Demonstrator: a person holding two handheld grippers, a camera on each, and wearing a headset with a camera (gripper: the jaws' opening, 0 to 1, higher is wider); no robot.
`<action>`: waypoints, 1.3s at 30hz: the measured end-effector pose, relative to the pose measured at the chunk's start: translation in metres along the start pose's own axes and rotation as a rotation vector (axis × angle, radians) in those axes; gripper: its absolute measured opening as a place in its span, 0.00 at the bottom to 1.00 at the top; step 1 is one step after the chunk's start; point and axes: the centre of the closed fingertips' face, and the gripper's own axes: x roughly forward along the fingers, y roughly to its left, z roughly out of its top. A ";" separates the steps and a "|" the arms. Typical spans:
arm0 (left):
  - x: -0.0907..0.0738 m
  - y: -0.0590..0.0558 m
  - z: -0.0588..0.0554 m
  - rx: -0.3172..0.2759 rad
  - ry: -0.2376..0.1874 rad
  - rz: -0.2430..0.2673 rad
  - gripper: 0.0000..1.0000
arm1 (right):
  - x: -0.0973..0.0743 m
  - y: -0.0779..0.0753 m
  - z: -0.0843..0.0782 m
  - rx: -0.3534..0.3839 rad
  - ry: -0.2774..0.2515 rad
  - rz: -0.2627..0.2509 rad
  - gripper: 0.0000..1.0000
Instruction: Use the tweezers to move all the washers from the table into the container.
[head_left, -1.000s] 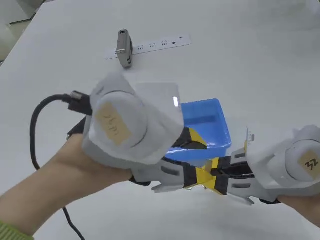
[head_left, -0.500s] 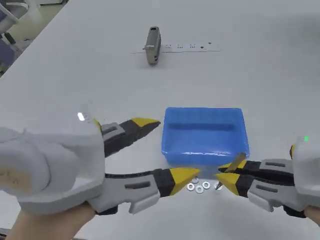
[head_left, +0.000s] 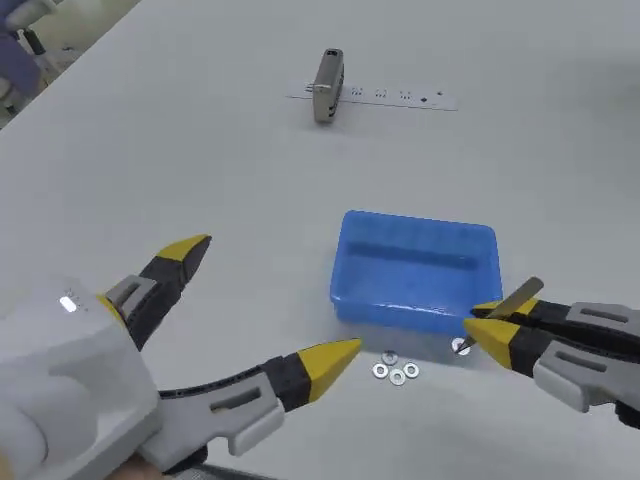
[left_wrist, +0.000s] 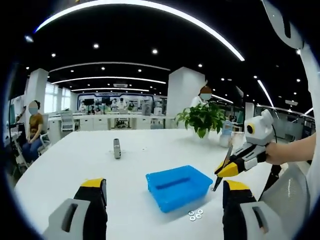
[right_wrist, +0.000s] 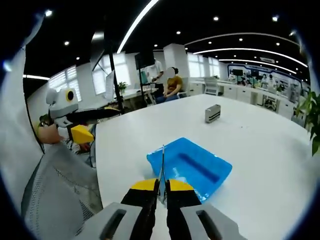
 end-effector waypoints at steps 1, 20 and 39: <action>0.000 0.002 0.002 0.015 -0.002 0.013 0.99 | -0.001 -0.004 0.003 0.000 -0.002 -0.009 0.03; -0.003 0.012 0.003 -0.033 -0.031 0.050 0.94 | 0.039 -0.066 0.011 0.004 0.016 -0.137 0.03; -0.005 0.021 0.001 -0.087 -0.042 0.071 0.95 | 0.062 -0.072 -0.021 0.026 0.087 -0.135 0.03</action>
